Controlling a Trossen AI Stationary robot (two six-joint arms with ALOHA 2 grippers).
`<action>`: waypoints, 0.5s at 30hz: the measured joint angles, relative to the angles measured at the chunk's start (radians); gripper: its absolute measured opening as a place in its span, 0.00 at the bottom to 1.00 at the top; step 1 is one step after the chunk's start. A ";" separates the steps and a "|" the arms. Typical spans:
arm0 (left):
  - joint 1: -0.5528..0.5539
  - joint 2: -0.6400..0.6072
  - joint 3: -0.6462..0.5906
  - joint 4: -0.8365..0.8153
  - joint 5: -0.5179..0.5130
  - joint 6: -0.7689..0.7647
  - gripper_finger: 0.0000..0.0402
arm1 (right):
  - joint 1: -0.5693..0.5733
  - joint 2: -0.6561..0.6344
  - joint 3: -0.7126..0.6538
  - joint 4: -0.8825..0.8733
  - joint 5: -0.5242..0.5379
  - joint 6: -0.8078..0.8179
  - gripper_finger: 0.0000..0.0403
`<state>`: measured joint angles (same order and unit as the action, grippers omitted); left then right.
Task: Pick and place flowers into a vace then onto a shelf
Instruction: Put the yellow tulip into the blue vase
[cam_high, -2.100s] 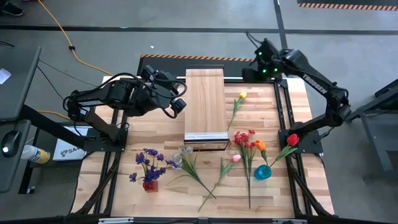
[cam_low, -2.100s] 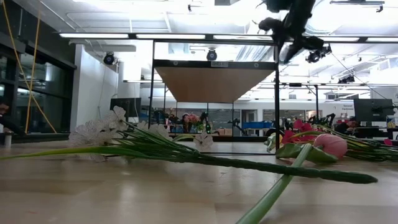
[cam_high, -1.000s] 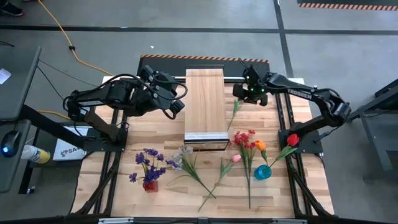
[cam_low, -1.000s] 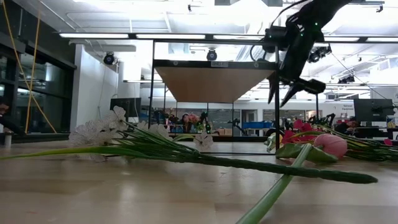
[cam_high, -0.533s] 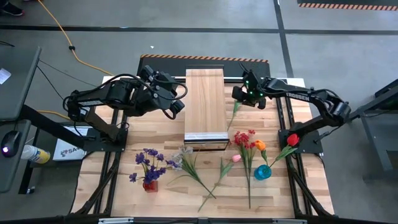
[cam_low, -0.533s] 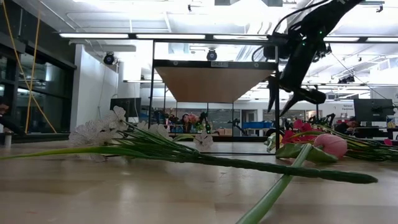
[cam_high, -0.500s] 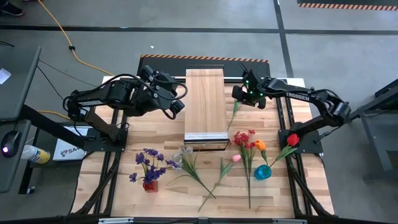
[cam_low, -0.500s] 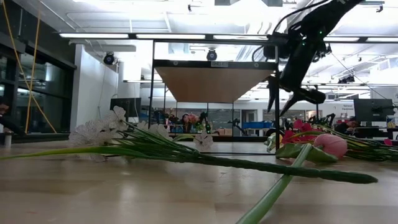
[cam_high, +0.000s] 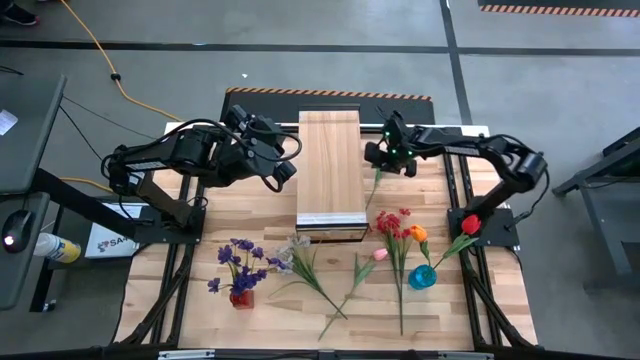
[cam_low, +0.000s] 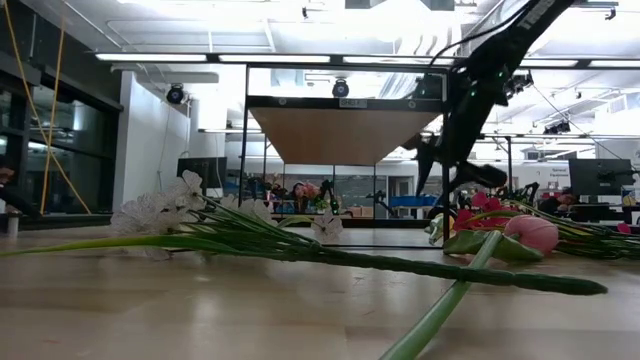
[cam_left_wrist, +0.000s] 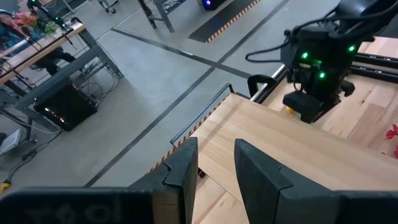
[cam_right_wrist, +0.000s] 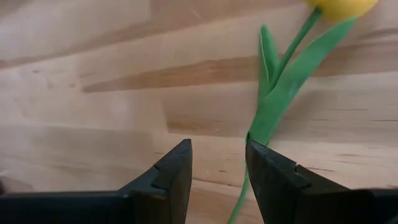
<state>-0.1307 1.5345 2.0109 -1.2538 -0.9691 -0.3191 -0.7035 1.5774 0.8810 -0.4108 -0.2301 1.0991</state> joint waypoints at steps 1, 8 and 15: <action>0.000 0.000 0.000 -0.002 0.000 0.000 0.34 | -0.004 0.015 0.000 0.006 -0.014 -0.003 0.35; 0.000 0.000 0.000 -0.006 -0.002 0.000 0.34 | -0.011 0.049 0.000 0.021 -0.048 -0.034 0.35; 0.000 0.000 0.000 -0.006 -0.008 0.024 0.34 | -0.036 0.004 0.001 -0.071 -0.006 -0.053 0.35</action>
<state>-0.1307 1.5345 2.0109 -1.2598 -0.9769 -0.2954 -0.7394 1.5818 0.8822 -0.4816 -0.2364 1.0463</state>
